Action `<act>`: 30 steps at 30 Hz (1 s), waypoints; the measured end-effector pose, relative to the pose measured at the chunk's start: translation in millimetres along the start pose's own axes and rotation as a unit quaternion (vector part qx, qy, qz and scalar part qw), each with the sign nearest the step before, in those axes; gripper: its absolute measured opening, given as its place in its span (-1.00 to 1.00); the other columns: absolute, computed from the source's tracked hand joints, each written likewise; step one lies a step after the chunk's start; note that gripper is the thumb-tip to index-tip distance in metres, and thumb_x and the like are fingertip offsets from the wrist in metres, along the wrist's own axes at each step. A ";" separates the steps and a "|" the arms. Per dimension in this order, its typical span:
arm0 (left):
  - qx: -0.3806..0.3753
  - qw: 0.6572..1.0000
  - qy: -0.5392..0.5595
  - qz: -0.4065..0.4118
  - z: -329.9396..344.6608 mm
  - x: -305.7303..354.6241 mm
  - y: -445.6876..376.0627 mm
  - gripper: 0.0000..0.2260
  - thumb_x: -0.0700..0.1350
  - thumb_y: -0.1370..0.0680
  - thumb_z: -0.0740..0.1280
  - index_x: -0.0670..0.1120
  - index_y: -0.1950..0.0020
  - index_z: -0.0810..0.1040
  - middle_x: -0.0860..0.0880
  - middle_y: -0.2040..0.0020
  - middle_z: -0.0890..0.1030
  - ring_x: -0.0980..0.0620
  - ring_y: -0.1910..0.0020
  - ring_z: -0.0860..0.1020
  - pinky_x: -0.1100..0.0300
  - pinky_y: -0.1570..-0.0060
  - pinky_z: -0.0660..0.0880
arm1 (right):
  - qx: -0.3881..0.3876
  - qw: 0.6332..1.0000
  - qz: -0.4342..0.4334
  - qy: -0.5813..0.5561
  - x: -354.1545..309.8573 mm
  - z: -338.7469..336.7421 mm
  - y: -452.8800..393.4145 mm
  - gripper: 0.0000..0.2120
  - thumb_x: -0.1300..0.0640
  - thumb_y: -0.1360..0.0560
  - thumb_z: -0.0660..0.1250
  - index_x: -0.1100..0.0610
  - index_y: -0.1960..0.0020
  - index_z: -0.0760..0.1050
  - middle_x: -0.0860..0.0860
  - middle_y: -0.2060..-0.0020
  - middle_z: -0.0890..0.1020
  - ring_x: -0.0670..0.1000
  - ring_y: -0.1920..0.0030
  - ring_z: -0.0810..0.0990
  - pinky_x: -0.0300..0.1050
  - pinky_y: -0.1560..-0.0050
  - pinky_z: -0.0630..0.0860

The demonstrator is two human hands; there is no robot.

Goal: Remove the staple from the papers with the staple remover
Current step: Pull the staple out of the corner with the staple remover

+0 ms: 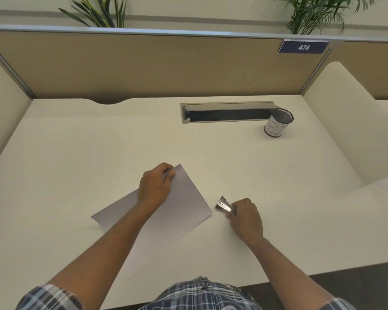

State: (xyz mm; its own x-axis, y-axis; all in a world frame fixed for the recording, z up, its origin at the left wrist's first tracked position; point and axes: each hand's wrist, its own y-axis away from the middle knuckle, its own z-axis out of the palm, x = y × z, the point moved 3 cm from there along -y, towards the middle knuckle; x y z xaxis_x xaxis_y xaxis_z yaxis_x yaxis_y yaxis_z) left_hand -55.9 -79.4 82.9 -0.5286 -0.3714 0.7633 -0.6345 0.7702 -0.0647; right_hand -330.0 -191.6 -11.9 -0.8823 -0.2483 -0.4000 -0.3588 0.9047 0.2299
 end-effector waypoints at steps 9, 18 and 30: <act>-0.014 0.999 0.032 -0.034 2.1 0.7 0.4 -0.89 -0.09 -0.58 0.41 -0.06 -0.03 0.71 0.10 0.06 0.71 0.14 0.01 0.66 0.15 -0.08 0.58 | 0.030 0.938 -0.076 -0.336 -56.6 -45.1 5.9 -0.72 0.21 -0.41 0.59 0.06 -0.10 0.68 -0.12 0.01 0.68 -0.13 0.06 0.67 -0.20 0.10 0.61; -0.017 0.990 0.111 -0.086 0.5 8.6 4.2 -0.89 -0.08 -0.56 0.43 0.01 -0.05 0.72 0.15 0.08 0.71 0.27 0.05 0.65 0.27 0.03 0.54 | -0.121 0.831 -0.080 -0.536 -110.5 -38.5 16.7 -0.79 0.09 -0.60 0.40 0.20 -0.15 0.63 0.03 -0.09 0.74 0.14 -0.15 0.69 0.00 -0.16 0.62; -0.062 0.961 0.256 -0.082 -4.4 29.7 15.1 -0.94 -0.03 -0.54 0.47 0.02 0.04 0.72 0.09 0.12 0.75 0.17 0.04 0.70 0.16 -0.10 0.57 | -0.182 0.809 -0.021 -0.559 -148.0 -24.9 28.4 -0.66 -0.01 -0.71 0.16 0.20 -0.23 0.57 0.03 0.14 0.58 -0.02 0.06 0.58 0.14 -0.13 0.65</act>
State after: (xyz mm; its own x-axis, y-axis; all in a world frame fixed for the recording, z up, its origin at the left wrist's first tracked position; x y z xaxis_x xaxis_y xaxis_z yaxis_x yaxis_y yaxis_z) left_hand -78.7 -76.5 107.4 -0.0601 -0.2144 0.9749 -0.5969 0.7905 0.1370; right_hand -217.2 -137.7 75.9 -0.1141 0.3767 -0.9193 -0.6266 0.6908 0.3608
